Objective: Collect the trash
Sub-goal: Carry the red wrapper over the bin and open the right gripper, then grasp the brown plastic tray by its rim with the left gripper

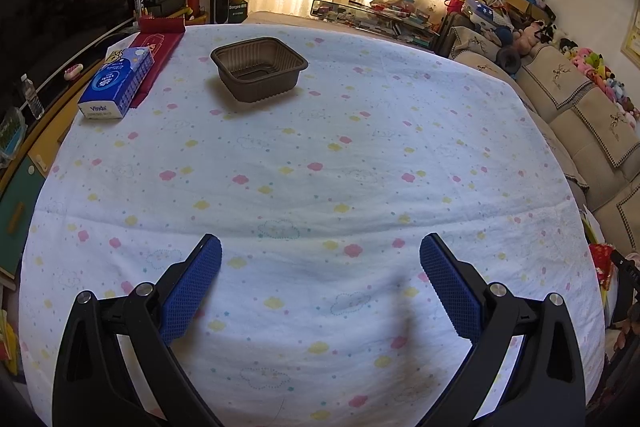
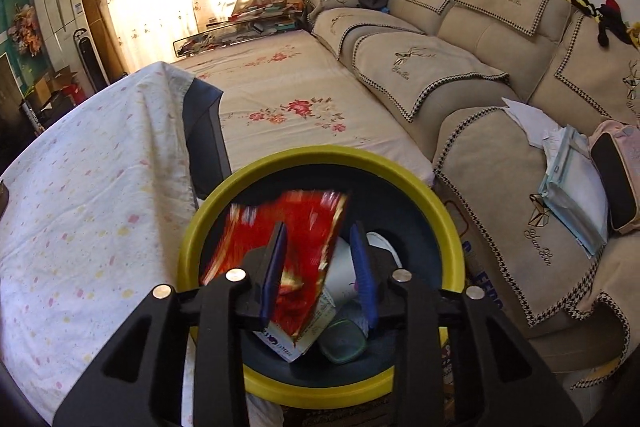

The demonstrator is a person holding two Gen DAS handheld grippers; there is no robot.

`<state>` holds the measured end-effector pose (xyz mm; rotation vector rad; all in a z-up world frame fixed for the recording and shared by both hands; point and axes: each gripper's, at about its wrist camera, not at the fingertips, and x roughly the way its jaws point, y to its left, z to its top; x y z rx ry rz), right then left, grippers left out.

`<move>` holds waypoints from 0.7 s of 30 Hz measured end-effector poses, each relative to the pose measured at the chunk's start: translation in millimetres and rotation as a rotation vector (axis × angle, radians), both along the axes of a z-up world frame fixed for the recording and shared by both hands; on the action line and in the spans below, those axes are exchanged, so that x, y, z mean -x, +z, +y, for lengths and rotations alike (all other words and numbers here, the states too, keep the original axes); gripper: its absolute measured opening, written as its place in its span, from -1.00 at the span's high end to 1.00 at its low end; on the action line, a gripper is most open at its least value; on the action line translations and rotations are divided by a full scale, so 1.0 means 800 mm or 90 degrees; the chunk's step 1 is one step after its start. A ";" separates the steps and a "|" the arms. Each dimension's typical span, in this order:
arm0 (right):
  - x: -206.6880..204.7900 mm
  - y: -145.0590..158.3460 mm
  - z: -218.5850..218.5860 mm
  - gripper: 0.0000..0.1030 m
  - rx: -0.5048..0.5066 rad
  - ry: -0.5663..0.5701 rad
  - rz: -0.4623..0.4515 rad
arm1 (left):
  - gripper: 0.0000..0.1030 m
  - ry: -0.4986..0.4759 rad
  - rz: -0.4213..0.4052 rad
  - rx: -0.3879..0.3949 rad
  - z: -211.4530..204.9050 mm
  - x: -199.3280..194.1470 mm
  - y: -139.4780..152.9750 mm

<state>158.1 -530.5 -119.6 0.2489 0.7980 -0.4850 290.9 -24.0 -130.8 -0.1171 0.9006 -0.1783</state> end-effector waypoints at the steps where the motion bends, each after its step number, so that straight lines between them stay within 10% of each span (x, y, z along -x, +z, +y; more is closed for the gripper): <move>1: 0.001 0.002 0.000 0.33 0.003 -0.004 -0.003 | -0.90 0.000 0.000 -0.001 0.000 0.000 0.000; 21: -0.121 0.077 0.172 0.10 -0.025 0.235 -0.155 | -0.90 -0.002 -0.022 -0.048 -0.001 -0.012 0.042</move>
